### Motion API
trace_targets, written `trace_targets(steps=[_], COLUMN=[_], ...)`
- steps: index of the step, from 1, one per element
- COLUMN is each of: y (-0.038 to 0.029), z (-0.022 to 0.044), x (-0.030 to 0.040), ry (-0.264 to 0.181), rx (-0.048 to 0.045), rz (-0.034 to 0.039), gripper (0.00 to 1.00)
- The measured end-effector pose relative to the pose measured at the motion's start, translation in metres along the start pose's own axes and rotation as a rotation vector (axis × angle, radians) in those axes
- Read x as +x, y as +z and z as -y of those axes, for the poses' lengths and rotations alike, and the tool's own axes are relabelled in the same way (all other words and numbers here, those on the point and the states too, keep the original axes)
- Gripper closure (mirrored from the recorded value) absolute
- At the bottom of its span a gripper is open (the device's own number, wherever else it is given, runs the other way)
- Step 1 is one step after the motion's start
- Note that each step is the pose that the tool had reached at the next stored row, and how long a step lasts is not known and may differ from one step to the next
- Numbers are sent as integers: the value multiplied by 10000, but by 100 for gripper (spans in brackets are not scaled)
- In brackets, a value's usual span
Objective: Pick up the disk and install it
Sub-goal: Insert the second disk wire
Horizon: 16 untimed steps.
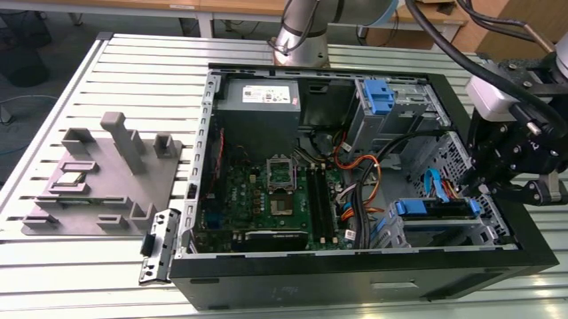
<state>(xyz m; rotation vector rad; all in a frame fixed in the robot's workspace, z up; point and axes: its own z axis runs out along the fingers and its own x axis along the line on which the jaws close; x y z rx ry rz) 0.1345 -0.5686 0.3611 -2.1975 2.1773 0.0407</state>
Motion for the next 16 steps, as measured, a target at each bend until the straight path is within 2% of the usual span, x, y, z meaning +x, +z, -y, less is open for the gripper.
trace_targets(steps=[1,16], y=[1,-25], z=[0,1], x=[0,-2], ry=[5,5], rx=[-91,-100], rz=[2,2], gripper=[76,76])
